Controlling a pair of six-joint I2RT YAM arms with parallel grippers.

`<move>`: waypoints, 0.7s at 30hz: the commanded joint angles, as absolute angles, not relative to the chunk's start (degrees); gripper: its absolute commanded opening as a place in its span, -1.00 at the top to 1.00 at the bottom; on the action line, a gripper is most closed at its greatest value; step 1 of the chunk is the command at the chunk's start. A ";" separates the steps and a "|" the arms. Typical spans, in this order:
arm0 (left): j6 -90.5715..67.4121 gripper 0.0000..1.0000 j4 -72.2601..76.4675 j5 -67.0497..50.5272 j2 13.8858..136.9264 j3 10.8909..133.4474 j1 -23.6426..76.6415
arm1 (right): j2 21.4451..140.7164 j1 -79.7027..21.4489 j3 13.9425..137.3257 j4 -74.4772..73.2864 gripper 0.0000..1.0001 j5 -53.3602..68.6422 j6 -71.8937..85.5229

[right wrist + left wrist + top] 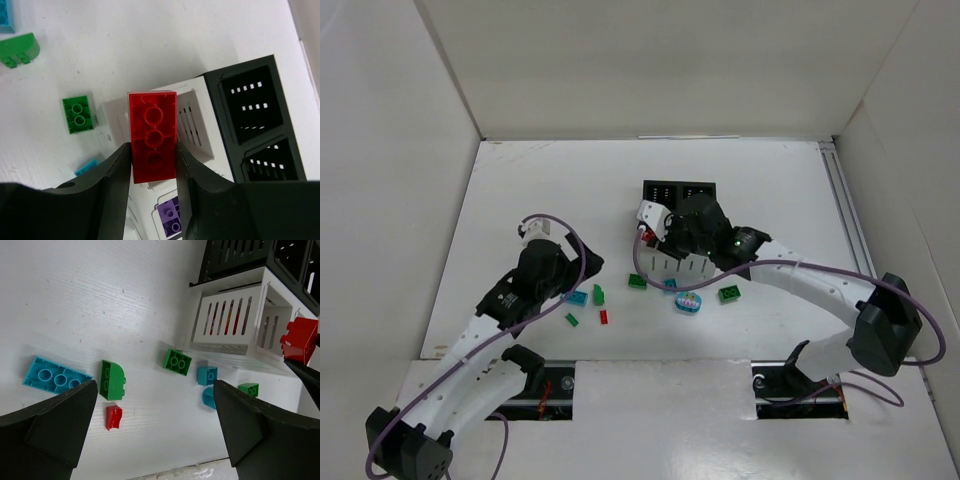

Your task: Sort the legos into containers by color

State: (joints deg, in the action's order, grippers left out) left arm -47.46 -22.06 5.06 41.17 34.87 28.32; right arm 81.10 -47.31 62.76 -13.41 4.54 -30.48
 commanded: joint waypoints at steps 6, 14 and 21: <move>-47.20 -1.00 -20.21 2.20 44.11 32.78 30.58 | 78.93 -45.62 61.18 -11.59 -0.60 4.65 -29.44; -48.86 -0.88 -19.16 1.41 47.10 30.41 34.79 | 67.87 -45.62 61.17 -16.52 -0.82 1.50 -29.44; -54.21 -0.58 -22.93 8.78 57.38 34.62 45.59 | 57.85 -41.06 57.31 -20.74 -0.87 -4.48 -29.44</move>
